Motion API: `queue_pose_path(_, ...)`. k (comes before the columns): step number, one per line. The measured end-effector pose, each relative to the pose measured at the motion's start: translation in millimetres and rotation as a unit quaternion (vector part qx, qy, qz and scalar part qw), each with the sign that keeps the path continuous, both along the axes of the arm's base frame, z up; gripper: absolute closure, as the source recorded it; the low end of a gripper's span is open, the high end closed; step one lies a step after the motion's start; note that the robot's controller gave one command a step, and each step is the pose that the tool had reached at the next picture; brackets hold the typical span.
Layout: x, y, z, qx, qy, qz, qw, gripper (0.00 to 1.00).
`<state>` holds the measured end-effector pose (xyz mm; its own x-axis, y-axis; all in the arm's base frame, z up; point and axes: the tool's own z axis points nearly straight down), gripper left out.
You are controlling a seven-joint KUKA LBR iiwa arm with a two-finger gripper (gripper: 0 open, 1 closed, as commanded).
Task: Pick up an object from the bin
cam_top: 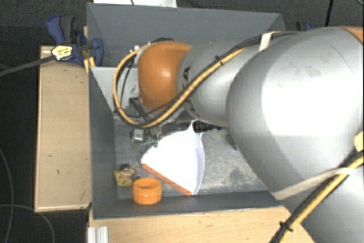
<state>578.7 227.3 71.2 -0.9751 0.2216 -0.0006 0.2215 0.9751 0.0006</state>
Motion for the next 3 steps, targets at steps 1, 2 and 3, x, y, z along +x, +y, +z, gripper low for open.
queue_pose_path(1,0.1,-0.1,0.2,0.0,-0.0002,0.0,1.0,1.0)
queue_pose_path(2,-0.1,-0.1,1.5,0.0,-0.0002,0.0,1.0,1.0)
queue_pose_path(3,-1.8,-0.7,10.6,-0.001,0.003,0.0,1.0,1.0)
